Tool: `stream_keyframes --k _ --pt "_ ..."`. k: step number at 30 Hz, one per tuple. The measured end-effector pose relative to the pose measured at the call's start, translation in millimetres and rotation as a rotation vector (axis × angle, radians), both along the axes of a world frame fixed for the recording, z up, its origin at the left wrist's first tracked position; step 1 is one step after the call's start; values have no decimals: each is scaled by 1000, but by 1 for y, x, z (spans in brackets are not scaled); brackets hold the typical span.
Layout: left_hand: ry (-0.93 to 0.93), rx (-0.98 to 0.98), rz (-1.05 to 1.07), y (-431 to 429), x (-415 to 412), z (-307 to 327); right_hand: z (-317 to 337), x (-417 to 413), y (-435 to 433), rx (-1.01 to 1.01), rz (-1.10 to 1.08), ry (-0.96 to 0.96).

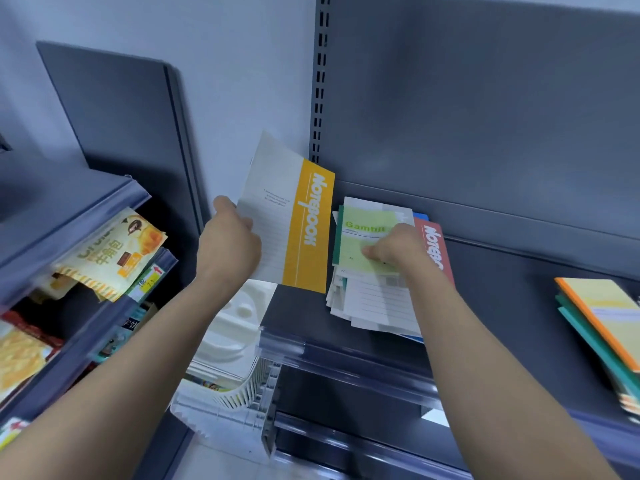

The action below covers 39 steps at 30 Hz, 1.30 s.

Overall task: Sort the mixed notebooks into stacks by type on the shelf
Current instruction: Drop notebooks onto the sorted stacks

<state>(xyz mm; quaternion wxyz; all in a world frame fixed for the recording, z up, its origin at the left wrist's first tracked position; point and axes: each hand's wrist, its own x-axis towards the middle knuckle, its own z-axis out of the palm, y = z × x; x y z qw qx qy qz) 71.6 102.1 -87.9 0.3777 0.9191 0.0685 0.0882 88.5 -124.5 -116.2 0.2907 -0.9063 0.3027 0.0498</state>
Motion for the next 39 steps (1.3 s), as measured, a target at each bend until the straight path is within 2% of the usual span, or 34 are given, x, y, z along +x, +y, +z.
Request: stream_keyframes --k 3,9,11,13,17,21,25,32,35,39 --pt "-10 -20 -15 2 -6 4 -4 -6 1 216 -145 -159" --pt "-47 -117 -119 -12 -19 14 11 -44 -13 366 -292 -520" --pt "-52 -169 -201 -31 -24 18 24 -68 -29 344 -307 -628" --pt "-56 -230 -305 -59 -32 18 36 -100 -51 235 -335 -743" --pt "-72 -306 -499 -113 -54 18 45 -157 -94 91 -458 -837" --pt "-41 -339 -600 -166 -76 20 44 -208 -144 58 -523 -812" --pt "-71 -314 -597 -207 -87 21 36 -227 -190 47 -540 -775" --pt "-90 -283 -422 -283 -113 6 11 -228 -266 150 -414 -564" --pt "-10 -286 -376 -309 -128 1 -3 -224 -294 197 -341 -475" --pt "30 -278 -249 -321 -146 -7 -18 -206 -318 56 -253 -304"
